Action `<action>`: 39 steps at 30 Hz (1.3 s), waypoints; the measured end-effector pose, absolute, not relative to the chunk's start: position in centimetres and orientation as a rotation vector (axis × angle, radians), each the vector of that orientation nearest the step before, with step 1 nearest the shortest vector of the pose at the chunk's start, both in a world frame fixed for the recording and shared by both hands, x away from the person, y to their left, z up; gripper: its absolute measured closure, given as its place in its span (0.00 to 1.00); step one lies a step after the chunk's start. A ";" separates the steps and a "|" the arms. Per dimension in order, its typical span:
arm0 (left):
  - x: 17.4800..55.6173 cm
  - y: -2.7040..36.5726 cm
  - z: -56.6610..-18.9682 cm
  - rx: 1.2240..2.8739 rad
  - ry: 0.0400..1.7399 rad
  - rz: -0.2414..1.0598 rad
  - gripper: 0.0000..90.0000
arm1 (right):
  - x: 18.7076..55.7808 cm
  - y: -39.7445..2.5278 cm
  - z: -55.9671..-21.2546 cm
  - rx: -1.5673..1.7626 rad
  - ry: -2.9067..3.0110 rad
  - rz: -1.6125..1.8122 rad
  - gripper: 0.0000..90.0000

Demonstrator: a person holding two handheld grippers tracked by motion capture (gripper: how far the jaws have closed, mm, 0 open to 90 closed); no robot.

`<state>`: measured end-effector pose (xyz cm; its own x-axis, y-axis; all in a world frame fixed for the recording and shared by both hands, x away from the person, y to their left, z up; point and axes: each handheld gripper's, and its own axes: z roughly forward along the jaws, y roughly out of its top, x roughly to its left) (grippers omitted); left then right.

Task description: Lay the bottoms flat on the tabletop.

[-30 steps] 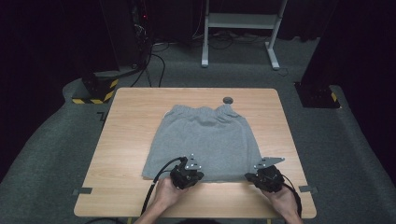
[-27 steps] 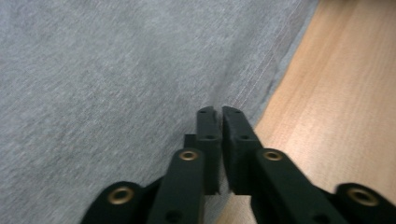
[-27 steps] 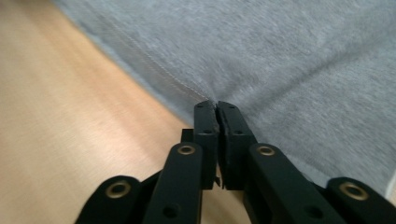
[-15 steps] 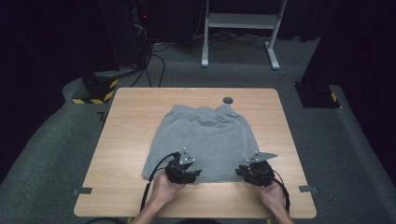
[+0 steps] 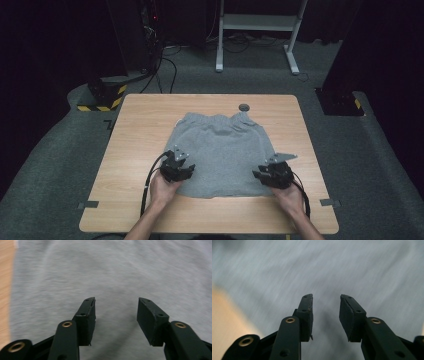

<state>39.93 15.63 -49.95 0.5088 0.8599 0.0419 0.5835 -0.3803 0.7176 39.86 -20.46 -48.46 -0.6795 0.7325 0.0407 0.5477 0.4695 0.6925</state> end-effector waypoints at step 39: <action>42.6 14.1 -51.1 2.199 1.070 0.407 0.97 | 45.3 -17.3 -50.8 1.106 2.524 0.923 0.89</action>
<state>42.60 14.05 -51.14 0.6189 0.7855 -0.0054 0.5836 -0.4552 0.6725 45.31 -17.32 -50.76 -0.6866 0.7262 0.0355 0.5779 0.5155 0.6327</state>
